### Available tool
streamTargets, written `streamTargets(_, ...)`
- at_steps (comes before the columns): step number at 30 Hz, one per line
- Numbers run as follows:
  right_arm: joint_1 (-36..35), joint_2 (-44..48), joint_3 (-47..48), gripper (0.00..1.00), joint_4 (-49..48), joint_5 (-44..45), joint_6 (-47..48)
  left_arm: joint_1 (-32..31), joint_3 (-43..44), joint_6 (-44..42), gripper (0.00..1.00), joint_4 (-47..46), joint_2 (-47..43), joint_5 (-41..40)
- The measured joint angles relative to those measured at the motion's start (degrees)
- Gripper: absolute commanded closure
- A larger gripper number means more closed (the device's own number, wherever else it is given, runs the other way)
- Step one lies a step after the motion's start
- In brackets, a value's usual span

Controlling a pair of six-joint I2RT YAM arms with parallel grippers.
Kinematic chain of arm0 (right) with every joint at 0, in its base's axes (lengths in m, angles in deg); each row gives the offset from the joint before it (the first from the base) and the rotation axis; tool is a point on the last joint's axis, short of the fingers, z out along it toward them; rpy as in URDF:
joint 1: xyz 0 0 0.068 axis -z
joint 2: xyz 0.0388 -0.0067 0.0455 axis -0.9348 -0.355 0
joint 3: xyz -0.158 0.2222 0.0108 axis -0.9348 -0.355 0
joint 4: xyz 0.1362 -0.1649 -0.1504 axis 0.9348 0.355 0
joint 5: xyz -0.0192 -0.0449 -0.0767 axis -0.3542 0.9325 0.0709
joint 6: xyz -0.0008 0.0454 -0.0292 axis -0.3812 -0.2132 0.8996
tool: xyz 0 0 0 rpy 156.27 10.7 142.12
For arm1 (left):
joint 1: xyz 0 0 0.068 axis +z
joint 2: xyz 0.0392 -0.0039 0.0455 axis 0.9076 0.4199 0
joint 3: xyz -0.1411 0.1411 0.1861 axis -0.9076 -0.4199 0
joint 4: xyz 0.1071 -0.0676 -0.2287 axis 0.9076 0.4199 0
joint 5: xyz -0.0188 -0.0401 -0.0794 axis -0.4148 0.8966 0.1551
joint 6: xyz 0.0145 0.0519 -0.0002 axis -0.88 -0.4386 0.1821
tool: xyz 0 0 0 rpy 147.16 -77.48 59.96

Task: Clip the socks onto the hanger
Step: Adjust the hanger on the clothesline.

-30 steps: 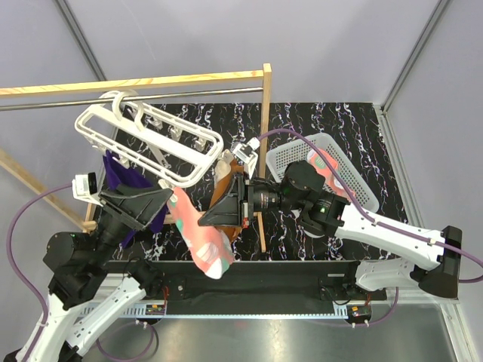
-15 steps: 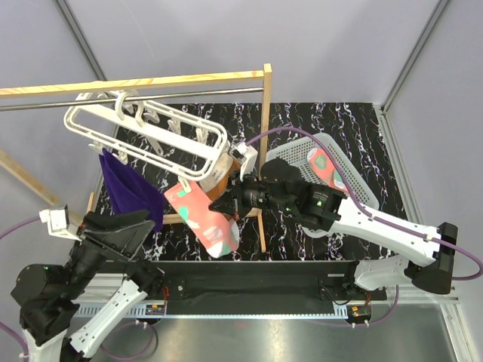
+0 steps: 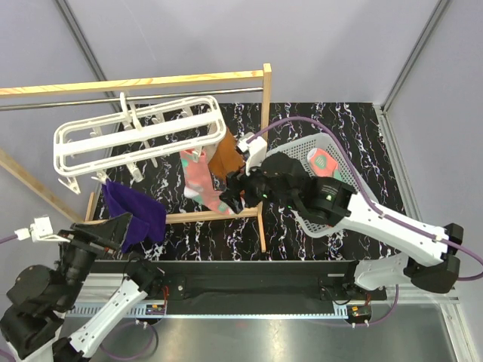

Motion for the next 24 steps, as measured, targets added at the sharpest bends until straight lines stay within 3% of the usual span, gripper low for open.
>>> streamTargets(6, -1.2, 9.38, -7.8, 0.21, -0.39, -4.48, 0.5, 0.0, 0.72, 1.9, 0.08, 5.86, 6.54, -9.11)
streamTargets(10, -2.19, 14.91, -18.14, 0.23, -10.4, -13.4, -2.16, 0.0, 0.02, 4.57, 0.06, 8.02, 7.54, -13.33)
streamTargets(13, -3.34, 13.27, -22.21, 0.24, -15.43, -16.87, -3.61, 0.0, -2.69, 3.98, 0.1, 5.46, 6.14, -13.33)
streamTargets(14, -3.8, 11.76, -22.88, 0.25, -16.72, -17.49, -3.98, 0.0, -4.33, 3.19, 0.14, 3.58, 5.25, -12.48)
streamTargets(17, -5.42, 7.08, -23.08, 0.27, -19.1, -17.66, -4.52, 0.0, -10.1, 0.83, 0.35, -3.72, 2.19, -7.52)
streamTargets(18, -5.88, 5.88, -23.08, 0.29, -19.78, -17.53, -4.68, 0.0, -11.63, 0.09, 0.49, -6.05, 1.81, -5.53)
streamTargets(21, -6.71, 3.19, -23.06, 0.34, -21.31, -15.89, -5.66, 0.0, -13.6, -1.53, 0.65, -11.26, 2.67, 0.55)
streamTargets(24, -6.82, 1.79, -23.23, 0.35, -24.15, -13.46, -7.08, 0.0, -13.94, -1.49, 0.73, -15.45, 4.68, 5.18)
